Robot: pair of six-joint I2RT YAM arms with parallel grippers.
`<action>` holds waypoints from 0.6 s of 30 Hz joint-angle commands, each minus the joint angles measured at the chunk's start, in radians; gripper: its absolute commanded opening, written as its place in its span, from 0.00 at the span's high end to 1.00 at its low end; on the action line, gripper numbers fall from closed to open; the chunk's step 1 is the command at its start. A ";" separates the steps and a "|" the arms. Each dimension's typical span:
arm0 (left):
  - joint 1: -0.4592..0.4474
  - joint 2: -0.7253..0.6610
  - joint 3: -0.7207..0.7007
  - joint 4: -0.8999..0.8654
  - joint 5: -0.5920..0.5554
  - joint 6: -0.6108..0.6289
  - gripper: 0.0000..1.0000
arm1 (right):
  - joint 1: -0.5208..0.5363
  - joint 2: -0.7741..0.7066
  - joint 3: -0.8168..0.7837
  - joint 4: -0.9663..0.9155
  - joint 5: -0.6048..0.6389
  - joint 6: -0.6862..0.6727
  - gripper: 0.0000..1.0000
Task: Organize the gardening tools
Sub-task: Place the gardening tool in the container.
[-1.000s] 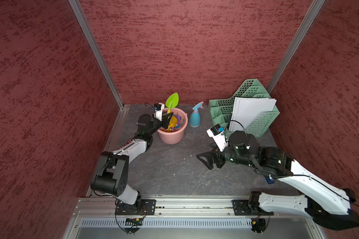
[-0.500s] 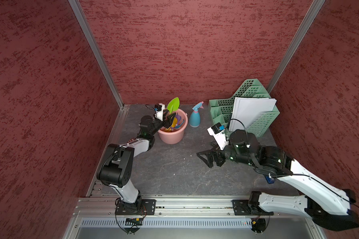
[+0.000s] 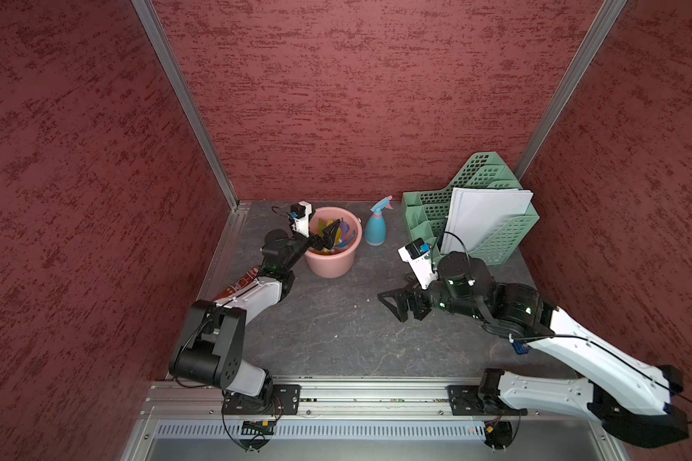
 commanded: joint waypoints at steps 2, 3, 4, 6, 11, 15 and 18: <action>-0.068 -0.207 -0.018 -0.279 -0.108 0.069 0.00 | -0.080 -0.028 -0.056 0.111 0.055 -0.032 0.02; -0.085 -0.246 -0.030 -0.339 -0.135 0.085 0.00 | -0.108 -0.030 -0.073 0.131 0.053 -0.035 0.02; -0.101 -0.302 -0.048 -0.404 -0.167 0.094 0.00 | -0.139 -0.031 -0.091 0.153 0.050 -0.039 0.02; -0.112 -0.395 -0.090 -0.485 -0.194 0.082 0.00 | -0.189 -0.034 -0.128 0.199 0.063 -0.050 0.02; -0.118 -0.627 -0.181 -0.703 -0.282 0.033 0.00 | -0.299 -0.054 -0.265 0.359 0.162 -0.107 0.02; -0.118 -0.695 -0.203 -0.833 -0.382 0.022 0.00 | -0.373 -0.067 -0.378 0.482 0.237 -0.139 0.02; -0.111 -0.719 -0.232 -0.834 -0.456 0.062 0.00 | -0.405 -0.064 -0.468 0.592 0.331 -0.212 0.02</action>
